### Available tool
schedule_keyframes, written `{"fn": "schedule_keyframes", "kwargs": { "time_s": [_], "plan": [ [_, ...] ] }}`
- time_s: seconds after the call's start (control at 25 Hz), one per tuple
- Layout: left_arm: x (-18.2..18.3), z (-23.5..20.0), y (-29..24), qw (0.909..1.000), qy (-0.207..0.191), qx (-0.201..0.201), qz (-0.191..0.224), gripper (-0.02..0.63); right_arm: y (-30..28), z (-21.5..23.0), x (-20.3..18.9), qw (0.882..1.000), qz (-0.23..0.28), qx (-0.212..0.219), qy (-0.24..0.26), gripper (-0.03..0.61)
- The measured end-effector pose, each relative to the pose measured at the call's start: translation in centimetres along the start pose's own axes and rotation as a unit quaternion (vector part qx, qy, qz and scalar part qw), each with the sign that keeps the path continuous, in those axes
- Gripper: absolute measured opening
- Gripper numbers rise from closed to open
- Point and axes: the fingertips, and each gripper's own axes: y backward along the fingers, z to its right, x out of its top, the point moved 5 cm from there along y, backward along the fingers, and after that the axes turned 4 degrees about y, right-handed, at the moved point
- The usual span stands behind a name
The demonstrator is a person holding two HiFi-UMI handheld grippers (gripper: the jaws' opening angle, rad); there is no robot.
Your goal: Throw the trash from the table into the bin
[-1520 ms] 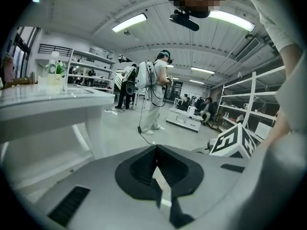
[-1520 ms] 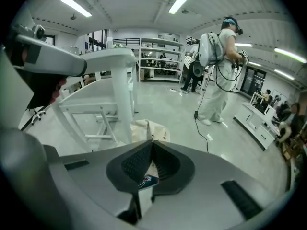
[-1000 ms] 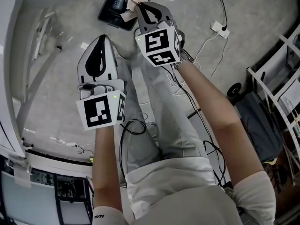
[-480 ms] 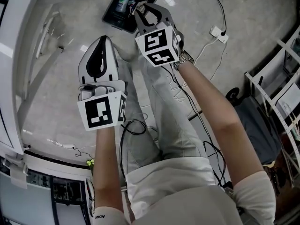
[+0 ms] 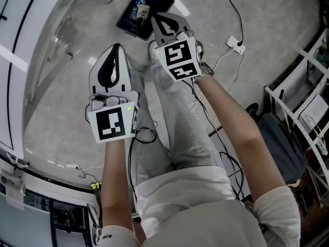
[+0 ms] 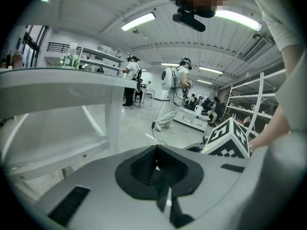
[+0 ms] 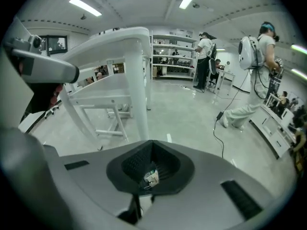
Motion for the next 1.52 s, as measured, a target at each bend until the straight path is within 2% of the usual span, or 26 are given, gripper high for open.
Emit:
{"fn": "schedule_keyframes", "kwargs": {
  "time_s": [0.16,0.36,0.6,0.76,0.92,1.2,1.32,1.52],
  "plan": [
    [3.6,0.4,2.4,0.9995,-0.019,-0.001,0.024,0.005,3.9,-0.6,5.5,0.997,0.077,0.008,0.019,0.009],
    [8.5,1.8,6.0,0.9981,-0.030,-0.004,0.054,0.005,11.1,-2.1,13.5,0.980,0.194,0.046,0.017,0.009],
    [16.4,5.2,13.9,0.9924,-0.027,-0.008,0.119,0.005,20.9,-4.1,21.7,0.960,0.264,0.090,-0.009,0.009],
    [20.6,6.7,19.2,0.9863,-0.014,0.029,0.162,0.005,27.4,-3.6,26.7,0.945,0.314,0.093,-0.015,0.009],
    [23.0,6.7,23.7,0.9798,-0.003,0.071,0.187,0.005,32.5,-4.0,30.1,0.932,0.345,0.114,-0.006,0.009],
    [24.2,8.5,27.6,0.9784,-0.018,0.087,0.186,0.005,37.1,-6.1,33.2,0.927,0.325,0.184,0.031,0.009],
    [24.7,9.1,27.9,0.9777,-0.027,0.090,0.188,0.005,38.2,-6.9,34.0,0.913,0.342,0.211,0.072,0.009],
    [26.1,10.7,28.7,0.9701,-0.031,0.112,0.213,0.005,40.3,-5.2,35.3,0.894,0.376,0.220,0.102,0.009]
  ]
}}
